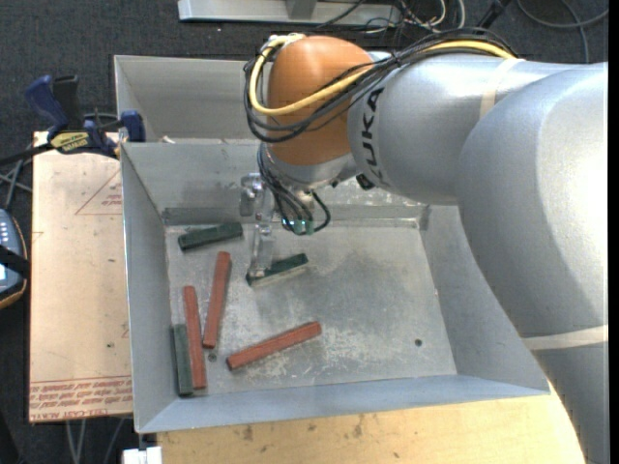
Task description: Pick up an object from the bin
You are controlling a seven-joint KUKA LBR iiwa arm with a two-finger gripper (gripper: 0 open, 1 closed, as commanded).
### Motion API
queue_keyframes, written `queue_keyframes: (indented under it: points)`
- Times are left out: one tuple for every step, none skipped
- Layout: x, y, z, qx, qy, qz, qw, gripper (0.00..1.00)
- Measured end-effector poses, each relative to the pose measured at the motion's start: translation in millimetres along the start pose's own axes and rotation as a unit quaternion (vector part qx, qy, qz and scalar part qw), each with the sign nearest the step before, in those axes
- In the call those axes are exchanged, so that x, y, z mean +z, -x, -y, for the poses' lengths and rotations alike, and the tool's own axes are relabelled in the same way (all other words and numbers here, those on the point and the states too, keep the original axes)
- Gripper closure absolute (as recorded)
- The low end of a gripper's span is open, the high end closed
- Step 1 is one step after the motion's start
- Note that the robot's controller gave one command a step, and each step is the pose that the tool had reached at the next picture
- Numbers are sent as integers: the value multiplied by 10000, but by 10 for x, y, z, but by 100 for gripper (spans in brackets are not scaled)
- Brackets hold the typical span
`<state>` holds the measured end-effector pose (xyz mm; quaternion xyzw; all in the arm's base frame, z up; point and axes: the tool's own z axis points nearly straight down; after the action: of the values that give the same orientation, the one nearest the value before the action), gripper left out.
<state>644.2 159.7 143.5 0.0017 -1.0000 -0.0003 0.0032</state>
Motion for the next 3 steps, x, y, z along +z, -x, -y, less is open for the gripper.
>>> queue_keyframes:
  points:
    - [-50,20,5,11,5,38,10000,0]
    - [287,-189,497,17,14,56,10000,0]
    - [470,-237,800,19,-14,30,10000,0]
